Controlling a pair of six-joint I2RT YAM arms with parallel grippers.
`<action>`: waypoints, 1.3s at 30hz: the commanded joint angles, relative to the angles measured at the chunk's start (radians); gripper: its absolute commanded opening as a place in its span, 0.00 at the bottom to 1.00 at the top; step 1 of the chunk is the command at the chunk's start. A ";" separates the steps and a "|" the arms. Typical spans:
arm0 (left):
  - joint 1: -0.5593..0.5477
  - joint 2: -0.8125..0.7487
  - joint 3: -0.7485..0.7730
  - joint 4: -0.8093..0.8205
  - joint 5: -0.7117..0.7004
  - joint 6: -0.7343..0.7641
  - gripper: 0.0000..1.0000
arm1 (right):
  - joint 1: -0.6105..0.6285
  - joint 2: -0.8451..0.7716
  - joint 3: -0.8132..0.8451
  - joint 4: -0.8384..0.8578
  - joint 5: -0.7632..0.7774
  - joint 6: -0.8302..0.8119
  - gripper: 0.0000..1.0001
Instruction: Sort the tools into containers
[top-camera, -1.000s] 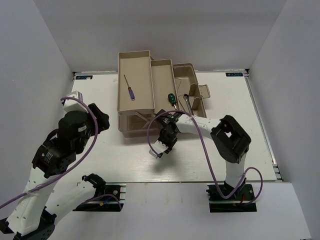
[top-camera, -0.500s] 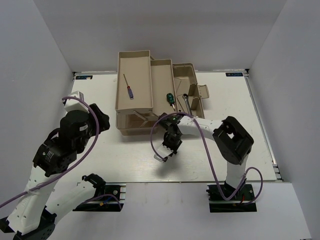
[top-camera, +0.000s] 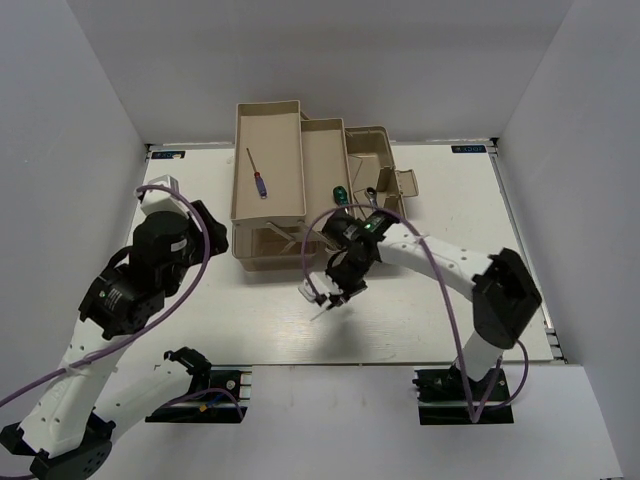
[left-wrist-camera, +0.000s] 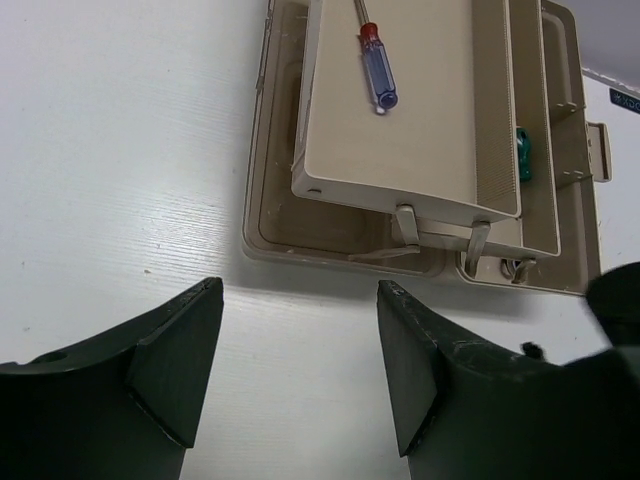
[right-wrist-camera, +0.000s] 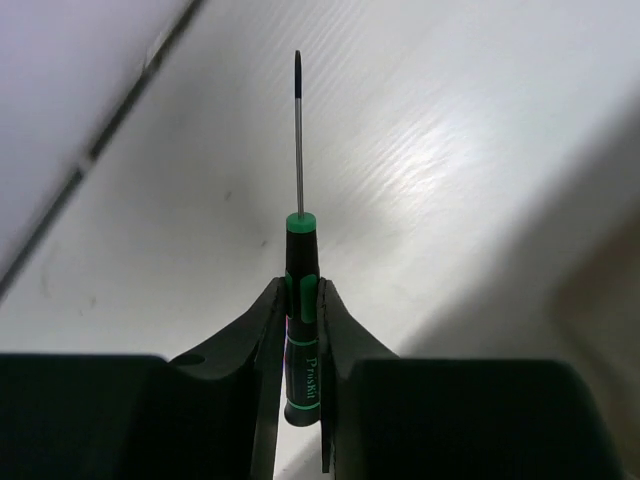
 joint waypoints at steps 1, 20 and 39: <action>0.005 0.016 -0.007 0.044 0.016 0.010 0.73 | -0.008 -0.100 0.115 -0.105 -0.201 0.203 0.00; 0.005 0.016 -0.060 0.071 0.002 -0.020 0.73 | -0.183 0.241 1.018 0.351 0.254 1.419 0.00; 0.005 -0.033 -0.089 -0.004 0.002 -0.072 0.73 | -0.217 0.270 0.768 0.770 -0.104 1.524 0.57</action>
